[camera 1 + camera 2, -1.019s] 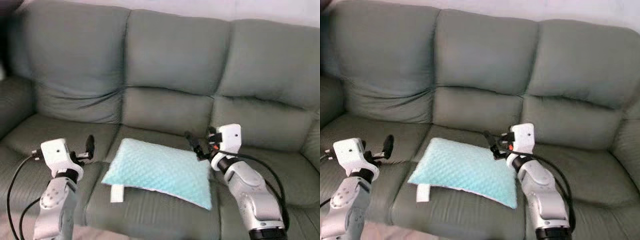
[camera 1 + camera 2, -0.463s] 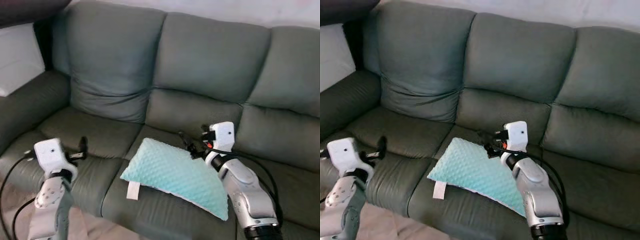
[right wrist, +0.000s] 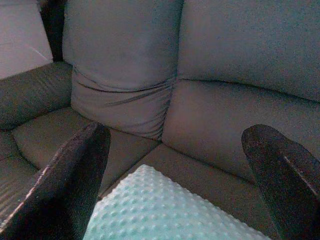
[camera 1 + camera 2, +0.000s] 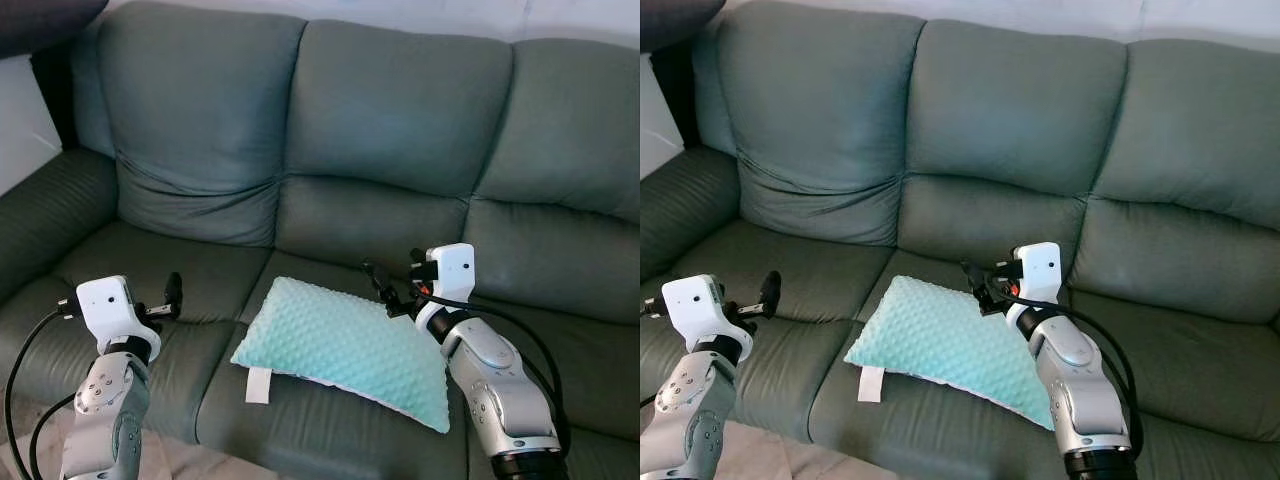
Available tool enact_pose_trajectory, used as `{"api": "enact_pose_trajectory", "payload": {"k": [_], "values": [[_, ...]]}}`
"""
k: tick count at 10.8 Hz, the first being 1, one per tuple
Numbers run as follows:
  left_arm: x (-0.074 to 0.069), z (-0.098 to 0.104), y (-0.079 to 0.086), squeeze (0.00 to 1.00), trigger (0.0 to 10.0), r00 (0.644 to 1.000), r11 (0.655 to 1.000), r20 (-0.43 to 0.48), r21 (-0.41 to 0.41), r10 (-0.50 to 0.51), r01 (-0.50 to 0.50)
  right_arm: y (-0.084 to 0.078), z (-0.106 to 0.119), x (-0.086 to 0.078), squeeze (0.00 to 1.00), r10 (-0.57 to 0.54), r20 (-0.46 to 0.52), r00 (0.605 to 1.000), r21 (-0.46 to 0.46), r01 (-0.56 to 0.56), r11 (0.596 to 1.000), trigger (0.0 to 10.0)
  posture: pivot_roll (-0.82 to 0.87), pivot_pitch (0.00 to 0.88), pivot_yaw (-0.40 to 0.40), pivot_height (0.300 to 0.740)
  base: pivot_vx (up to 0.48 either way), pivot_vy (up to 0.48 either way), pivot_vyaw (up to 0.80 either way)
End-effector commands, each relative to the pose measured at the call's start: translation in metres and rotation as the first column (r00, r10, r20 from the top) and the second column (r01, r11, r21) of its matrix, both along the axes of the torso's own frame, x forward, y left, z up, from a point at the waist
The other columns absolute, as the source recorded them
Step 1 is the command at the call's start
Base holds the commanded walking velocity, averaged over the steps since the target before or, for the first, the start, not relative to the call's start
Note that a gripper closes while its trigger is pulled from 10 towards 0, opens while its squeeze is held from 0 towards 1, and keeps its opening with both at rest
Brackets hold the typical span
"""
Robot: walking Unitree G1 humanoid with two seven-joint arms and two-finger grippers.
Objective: Move the pillow to the sofa
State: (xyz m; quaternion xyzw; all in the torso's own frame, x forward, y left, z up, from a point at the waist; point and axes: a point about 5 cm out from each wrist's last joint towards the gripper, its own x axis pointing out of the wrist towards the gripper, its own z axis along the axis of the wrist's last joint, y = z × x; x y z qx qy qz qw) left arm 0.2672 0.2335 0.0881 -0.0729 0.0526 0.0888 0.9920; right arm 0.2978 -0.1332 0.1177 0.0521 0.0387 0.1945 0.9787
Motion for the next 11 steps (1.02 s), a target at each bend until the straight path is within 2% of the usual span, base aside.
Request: {"api": "enact_pose_trajectory", "payload": {"k": [1,11], "values": [[-0.0008,0.0023,0.0017,0.00,10.0,1.000,1.000,-0.001,0.005,0.005,-0.005,-0.0015,0.0025,0.0004,0.00,-0.008,0.009,1.000,0.010,0.008,1.000,10.0,-0.11,0.000,-0.033,0.740,0.000,0.480,0.00],[-0.0033,-0.0016,-0.0049,0.00,10.0,0.999,1.000,-0.034,0.008,-0.021,0.021,-0.0036,0.0012,-0.0007,0.00,-0.026,0.003,1.000,0.015,0.026,1.000,10.0,-0.13,0.000,-0.017,0.740,0.000,0.473,0.00]]}}
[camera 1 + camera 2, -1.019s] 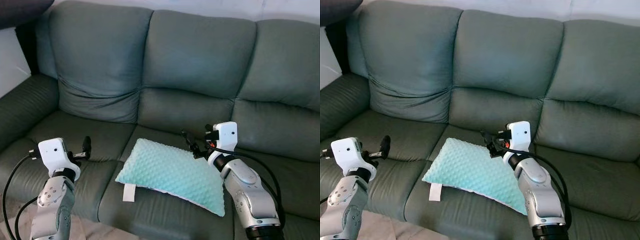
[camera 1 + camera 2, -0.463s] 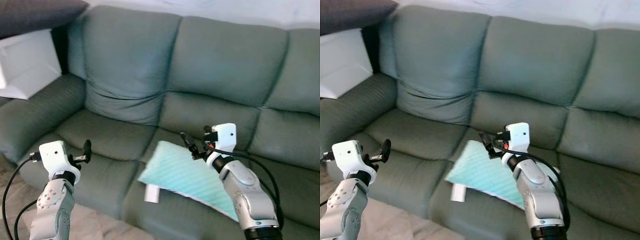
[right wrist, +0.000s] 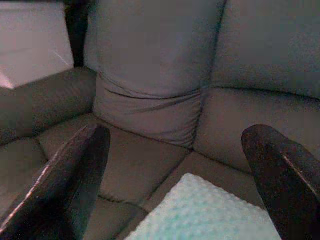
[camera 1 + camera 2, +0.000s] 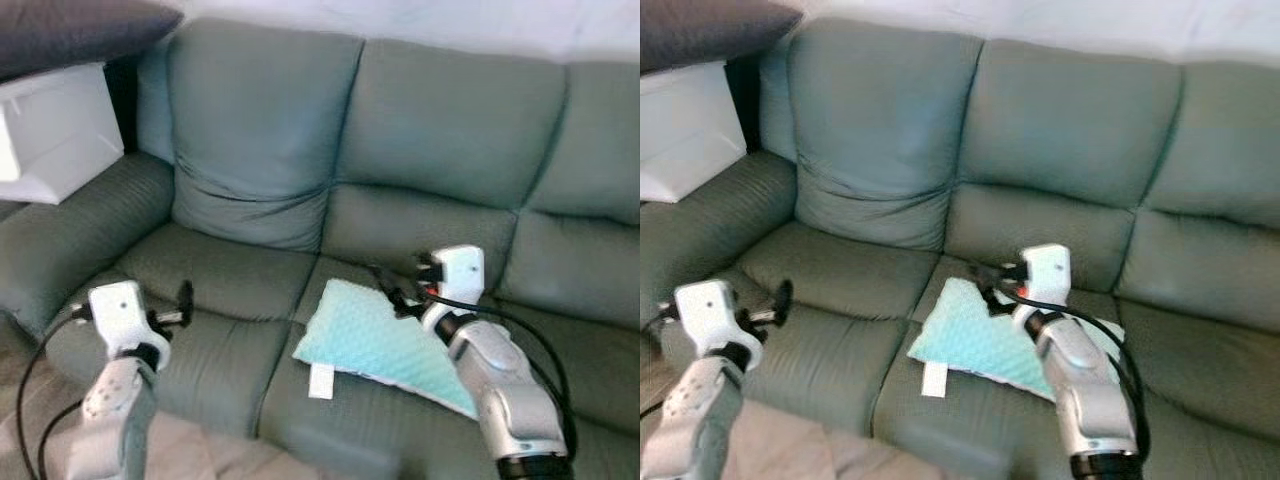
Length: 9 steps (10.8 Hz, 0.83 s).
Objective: Move the pillow to the sofa
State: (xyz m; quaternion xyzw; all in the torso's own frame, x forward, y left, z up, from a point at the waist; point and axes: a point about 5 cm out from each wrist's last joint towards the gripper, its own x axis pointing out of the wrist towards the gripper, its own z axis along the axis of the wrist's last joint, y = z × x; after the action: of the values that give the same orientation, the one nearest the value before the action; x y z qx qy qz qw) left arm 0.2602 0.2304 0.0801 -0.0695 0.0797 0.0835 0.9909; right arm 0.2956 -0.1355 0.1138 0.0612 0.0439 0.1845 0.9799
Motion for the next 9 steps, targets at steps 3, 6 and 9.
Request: {"api": "enact_pose_trajectory", "payload": {"k": [3,6,9], "values": [[0.0030,0.0051,-0.0057,0.00,10.0,1.000,1.000,0.008,0.009,-0.025,0.025,-0.0042,0.0067,0.0027,0.00,-0.019,0.023,1.000,-0.002,0.019,1.000,10.0,-0.13,0.004,-0.014,0.740,0.000,0.446,0.00],[0.0023,0.0048,-0.0062,0.00,10.0,1.000,1.000,0.002,0.008,-0.030,0.030,-0.0057,0.0081,0.0036,0.00,-0.027,0.026,0.999,-0.001,0.027,1.000,10.0,-0.13,0.007,-0.013,0.740,0.000,0.459,0.00],[0.0028,0.0067,-0.0101,0.00,10.0,0.999,0.999,0.020,0.006,-0.031,0.031,-0.0079,0.0103,0.0034,0.00,-0.016,0.047,0.999,-0.022,0.017,1.000,10.0,-0.13,0.011,-0.014,0.740,0.000,0.153,0.26]]}}
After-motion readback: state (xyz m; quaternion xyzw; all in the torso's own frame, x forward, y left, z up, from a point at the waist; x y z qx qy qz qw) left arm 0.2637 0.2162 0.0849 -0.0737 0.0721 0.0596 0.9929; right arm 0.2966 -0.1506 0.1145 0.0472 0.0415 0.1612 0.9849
